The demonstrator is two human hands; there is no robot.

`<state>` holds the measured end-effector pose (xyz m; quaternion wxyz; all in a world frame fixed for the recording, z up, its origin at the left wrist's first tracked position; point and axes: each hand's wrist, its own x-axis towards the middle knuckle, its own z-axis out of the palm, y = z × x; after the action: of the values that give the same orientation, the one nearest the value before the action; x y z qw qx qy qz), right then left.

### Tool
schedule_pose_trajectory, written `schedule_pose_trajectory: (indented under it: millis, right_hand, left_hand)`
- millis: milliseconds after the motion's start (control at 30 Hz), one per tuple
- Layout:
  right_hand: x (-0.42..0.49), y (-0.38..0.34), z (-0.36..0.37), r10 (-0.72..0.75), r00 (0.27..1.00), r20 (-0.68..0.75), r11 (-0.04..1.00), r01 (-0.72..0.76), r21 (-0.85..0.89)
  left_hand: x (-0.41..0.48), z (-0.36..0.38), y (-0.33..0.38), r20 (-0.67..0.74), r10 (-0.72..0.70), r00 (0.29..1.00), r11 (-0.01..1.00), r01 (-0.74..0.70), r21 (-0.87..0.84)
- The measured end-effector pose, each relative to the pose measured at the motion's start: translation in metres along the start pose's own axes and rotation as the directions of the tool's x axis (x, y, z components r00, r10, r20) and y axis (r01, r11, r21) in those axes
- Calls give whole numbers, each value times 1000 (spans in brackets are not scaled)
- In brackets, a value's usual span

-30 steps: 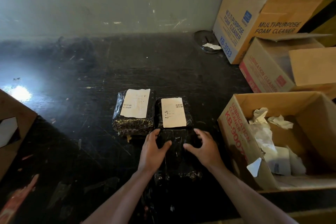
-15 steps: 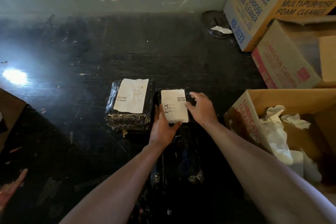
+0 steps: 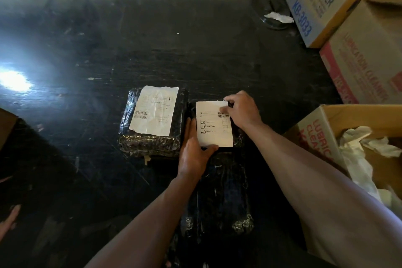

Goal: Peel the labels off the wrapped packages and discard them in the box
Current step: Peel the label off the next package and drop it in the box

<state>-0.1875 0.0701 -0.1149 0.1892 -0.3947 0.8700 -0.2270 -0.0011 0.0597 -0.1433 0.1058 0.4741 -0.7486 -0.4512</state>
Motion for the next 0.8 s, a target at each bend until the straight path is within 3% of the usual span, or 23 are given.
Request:
schedule_pose_trajectory:
  millis: [400,800]
  right_hand:
    - [13,-6,-2,40,999,8,996,-41,77]
    - [-3,-7,-4,-71,997,31,980,64,189]
  left_hand:
    - [-1,-2,-2,14,-27,1000,999,28,-41]
    - [1,3,0,-25,-44,999,992,41,-118]
